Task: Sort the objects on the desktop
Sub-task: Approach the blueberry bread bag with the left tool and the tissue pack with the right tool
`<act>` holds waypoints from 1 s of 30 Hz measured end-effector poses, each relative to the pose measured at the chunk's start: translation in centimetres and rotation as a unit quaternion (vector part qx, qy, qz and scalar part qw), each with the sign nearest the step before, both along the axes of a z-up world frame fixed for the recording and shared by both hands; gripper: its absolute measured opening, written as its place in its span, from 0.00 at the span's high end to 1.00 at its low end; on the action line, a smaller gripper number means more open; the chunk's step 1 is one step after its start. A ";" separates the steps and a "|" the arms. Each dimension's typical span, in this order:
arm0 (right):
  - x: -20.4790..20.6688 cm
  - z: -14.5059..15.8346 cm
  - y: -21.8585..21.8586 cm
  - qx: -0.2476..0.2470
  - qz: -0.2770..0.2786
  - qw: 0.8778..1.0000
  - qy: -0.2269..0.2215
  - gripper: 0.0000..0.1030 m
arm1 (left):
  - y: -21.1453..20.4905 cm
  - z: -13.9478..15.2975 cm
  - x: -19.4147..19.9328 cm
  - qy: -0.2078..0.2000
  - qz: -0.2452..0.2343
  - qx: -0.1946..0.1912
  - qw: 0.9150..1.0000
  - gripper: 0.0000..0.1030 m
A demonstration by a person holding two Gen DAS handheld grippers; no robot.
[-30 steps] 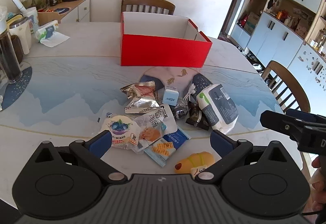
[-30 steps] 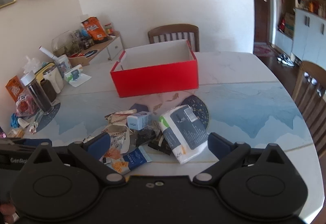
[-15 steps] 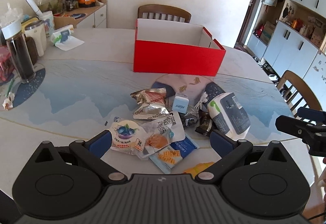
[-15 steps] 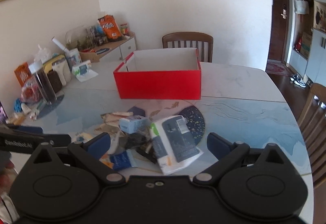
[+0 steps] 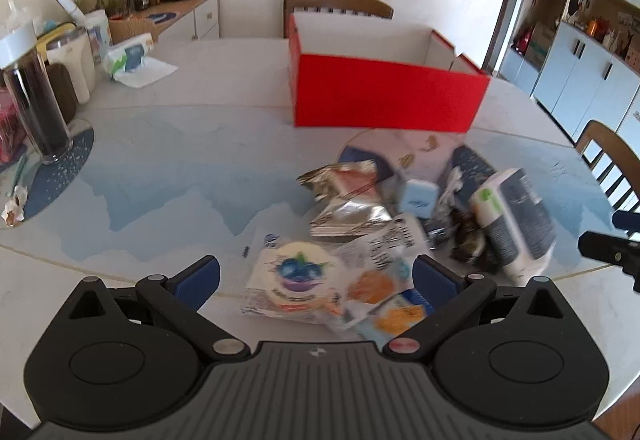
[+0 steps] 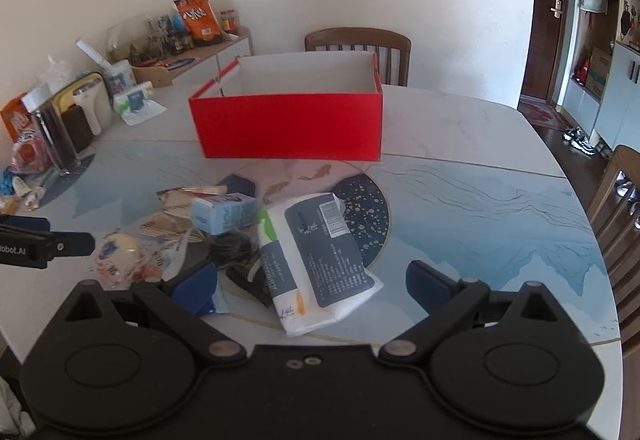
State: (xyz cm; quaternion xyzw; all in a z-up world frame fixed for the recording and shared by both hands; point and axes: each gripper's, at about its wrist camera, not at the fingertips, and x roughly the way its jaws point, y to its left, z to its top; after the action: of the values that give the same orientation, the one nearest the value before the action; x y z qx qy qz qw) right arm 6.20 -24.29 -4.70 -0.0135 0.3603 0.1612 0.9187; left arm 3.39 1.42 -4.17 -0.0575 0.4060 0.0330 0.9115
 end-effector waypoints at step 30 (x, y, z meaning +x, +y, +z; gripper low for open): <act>7.3 -5.4 4.2 -0.036 -0.007 0.998 0.048 0.03 | 3.6 -6.2 4.1 0.049 -0.068 -0.049 0.995 0.05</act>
State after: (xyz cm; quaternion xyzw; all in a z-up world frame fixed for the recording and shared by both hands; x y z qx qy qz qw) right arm 13.50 -20.07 -10.15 -0.0362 0.4095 0.1426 0.9003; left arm 7.51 4.98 -10.42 -0.0730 0.4539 -0.0463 0.8869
